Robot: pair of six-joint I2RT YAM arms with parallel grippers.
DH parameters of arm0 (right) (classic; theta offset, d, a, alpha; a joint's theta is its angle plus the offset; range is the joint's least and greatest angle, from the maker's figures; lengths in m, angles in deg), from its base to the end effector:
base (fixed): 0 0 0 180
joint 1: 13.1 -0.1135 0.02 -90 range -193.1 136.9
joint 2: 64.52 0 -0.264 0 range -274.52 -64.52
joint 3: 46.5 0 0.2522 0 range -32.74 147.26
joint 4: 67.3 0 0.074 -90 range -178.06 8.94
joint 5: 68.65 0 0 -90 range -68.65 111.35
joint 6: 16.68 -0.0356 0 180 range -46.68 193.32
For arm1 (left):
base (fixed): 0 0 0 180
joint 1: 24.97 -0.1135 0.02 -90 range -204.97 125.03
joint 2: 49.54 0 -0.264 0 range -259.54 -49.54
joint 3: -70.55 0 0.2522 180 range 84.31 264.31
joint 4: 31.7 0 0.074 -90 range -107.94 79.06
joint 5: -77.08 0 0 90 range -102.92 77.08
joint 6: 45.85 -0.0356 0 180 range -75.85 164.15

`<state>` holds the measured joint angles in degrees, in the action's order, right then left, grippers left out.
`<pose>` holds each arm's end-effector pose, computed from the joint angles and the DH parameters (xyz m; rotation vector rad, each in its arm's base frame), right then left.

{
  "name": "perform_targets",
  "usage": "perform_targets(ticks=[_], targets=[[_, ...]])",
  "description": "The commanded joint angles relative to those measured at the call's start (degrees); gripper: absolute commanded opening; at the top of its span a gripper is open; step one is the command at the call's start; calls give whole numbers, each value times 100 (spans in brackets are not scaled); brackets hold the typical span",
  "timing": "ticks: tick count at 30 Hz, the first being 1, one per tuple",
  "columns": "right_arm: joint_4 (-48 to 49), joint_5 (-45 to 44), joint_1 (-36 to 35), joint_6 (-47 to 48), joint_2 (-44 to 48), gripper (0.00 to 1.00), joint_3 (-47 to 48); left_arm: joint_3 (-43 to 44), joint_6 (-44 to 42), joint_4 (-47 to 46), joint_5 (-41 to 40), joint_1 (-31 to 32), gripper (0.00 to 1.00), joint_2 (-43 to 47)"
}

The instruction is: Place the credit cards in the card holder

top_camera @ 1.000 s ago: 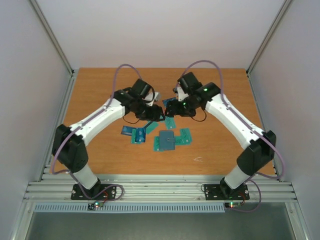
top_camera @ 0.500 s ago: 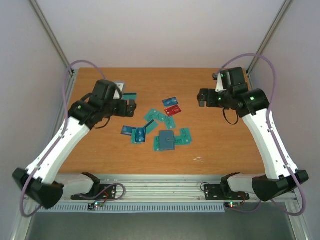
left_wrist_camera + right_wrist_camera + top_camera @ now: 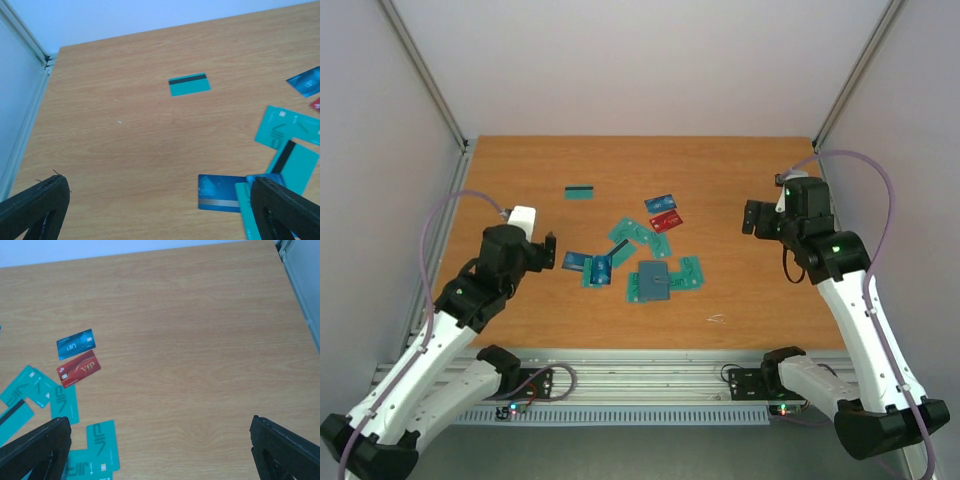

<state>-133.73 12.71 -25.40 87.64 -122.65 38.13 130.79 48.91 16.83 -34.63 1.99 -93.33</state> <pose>0.1868 0.0353 0.3801 -0.4435 2.2214 -0.1896 0.1504 -0.0617 0.3107 0.1835 2.0795 0.0690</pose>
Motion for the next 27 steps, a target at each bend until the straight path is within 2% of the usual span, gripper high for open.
perform_targets(ticks=[1, 4, 9, 16, 21, 27], targets=[[1069, 123, 44, 567, 285, 98, -703, -675, -378, -1064, -569, -48, 99, 309], [1457, 187, 80, 924, 451, 98, -1236, -1368, -581, -1644, -483, -51, 100, 516], [2172, 421, 367, 923, 366, 98, -2280, -2305, -725, -2564, -654, -163, 99, 826], [3590, 40, 509, 1100, 530, 98, -3683, -3381, -762, -3882, -960, -261, 99, 1147], [4576, -276, 547, 1211, 539, 99, -4504, -3714, -941, -4423, -1190, -282, 99, 1132], [5700, -281, 760, 1233, 131, 98, -4952, -3859, -1008, -5339, -812, -362, 99, 473]])
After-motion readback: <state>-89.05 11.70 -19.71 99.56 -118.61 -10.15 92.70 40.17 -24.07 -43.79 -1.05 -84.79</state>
